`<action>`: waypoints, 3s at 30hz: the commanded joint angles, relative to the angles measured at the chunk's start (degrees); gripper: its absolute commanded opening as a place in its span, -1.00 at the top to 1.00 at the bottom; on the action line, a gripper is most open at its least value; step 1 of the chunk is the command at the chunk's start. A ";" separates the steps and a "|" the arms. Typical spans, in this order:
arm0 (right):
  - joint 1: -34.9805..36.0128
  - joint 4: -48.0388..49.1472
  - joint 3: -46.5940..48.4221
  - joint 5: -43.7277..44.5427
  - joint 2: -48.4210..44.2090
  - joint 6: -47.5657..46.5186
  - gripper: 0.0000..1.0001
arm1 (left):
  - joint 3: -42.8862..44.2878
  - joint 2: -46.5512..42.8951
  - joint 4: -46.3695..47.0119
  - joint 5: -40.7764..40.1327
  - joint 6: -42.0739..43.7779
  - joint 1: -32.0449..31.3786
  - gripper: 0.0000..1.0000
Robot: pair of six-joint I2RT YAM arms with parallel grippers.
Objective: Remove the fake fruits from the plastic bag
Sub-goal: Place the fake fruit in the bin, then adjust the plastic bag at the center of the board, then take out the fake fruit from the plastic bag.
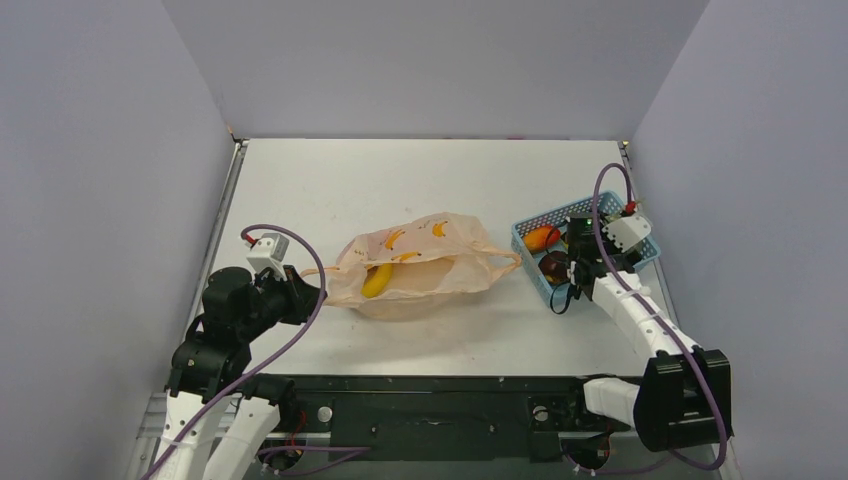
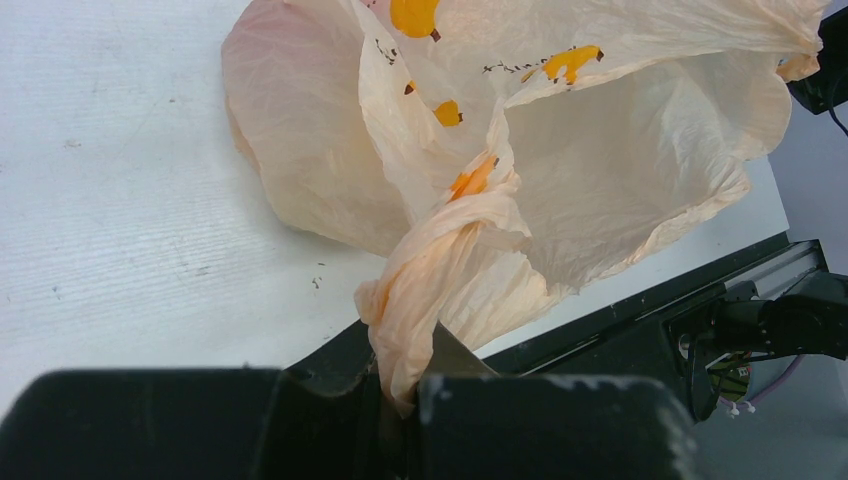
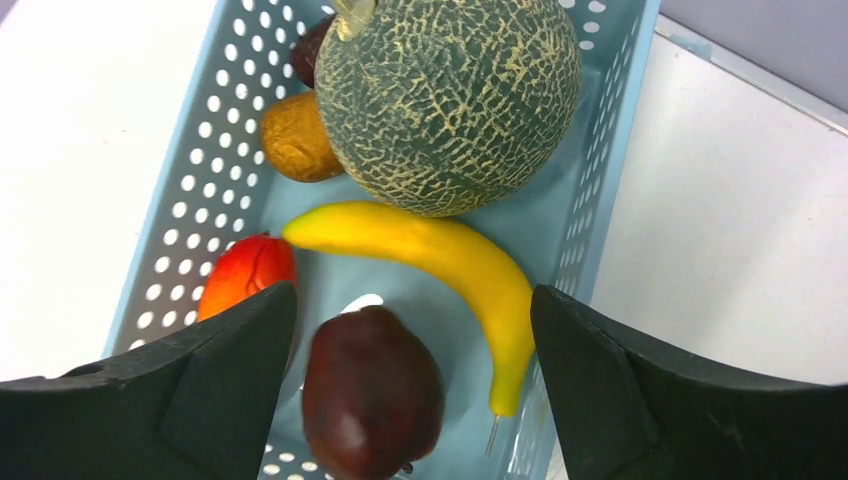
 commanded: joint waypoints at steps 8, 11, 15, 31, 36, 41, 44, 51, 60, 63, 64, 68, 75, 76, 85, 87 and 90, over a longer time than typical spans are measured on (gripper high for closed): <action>14.97 6.90 6.32 -3.26 -13.38 -15.17 -0.58 | 0.25 3.41 3.33 3.54 1.11 -0.52 1.00; 19.67 14.64 5.99 -17.88 -15.91 -20.73 -0.42 | 0.38 5.87 2.96 4.13 1.43 -2.09 1.00; 27.84 17.97 7.25 -29.65 -15.12 -23.25 -0.35 | 0.37 6.73 2.75 2.65 0.91 -4.06 1.00; 66.66 42.22 -6.11 -14.43 10.01 -17.66 0.23 | 0.43 4.25 2.54 -2.12 -0.49 -6.21 1.00; 68.92 46.73 -4.95 -11.24 20.54 -14.77 0.30 | 0.41 2.67 2.59 -2.42 -0.54 -6.22 1.00; 67.47 45.61 -3.55 -8.23 17.79 -16.47 0.29 | 0.32 1.00 2.85 -1.87 -0.47 -6.26 1.00; 65.30 44.52 -2.72 -7.98 16.17 -16.47 0.25 | 0.34 1.22 2.88 -1.69 -0.46 -6.22 1.00; 60.00 41.84 2.27 -7.86 18.93 -10.49 0.21 | 0.34 1.29 2.90 -1.24 -0.27 -6.21 1.00; 56.25 43.42 10.93 -9.43 29.65 -3.04 0.06 | 0.32 2.14 2.97 -0.74 -0.15 -6.22 1.00; 55.88 44.74 12.33 -9.95 32.44 -1.92 0.04 | 0.32 2.96 3.01 -0.25 0.10 -6.21 1.00; 55.86 45.95 12.69 -10.24 33.62 -1.93 0.03 | 0.33 3.43 2.97 0.09 0.17 -6.25 1.00; 55.10 46.04 15.61 -11.27 37.86 -1.88 -0.02 | 0.34 3.54 3.09 0.62 0.41 -6.30 1.00; 54.82 41.03 24.56 -9.47 45.18 -7.13 -0.28 | 0.27 4.60 3.35 1.64 0.67 -6.21 1.00; 54.86 40.07 25.52 -8.78 45.84 -7.19 -0.32 | 0.31 4.78 3.28 1.98 0.84 -6.25 1.00; 54.74 23.38 41.19 5.63 57.08 -6.65 -0.41 | 0.30 4.62 3.55 3.18 1.13 -6.30 1.00; 54.47 22.72 43.75 5.81 59.25 -7.82 -0.42 | 0.33 4.45 3.60 3.29 1.21 -6.30 1.00; 53.32 20.92 48.71 3.33 63.17 -8.60 -0.41 | 0.27 4.41 3.64 3.50 1.29 -6.30 1.00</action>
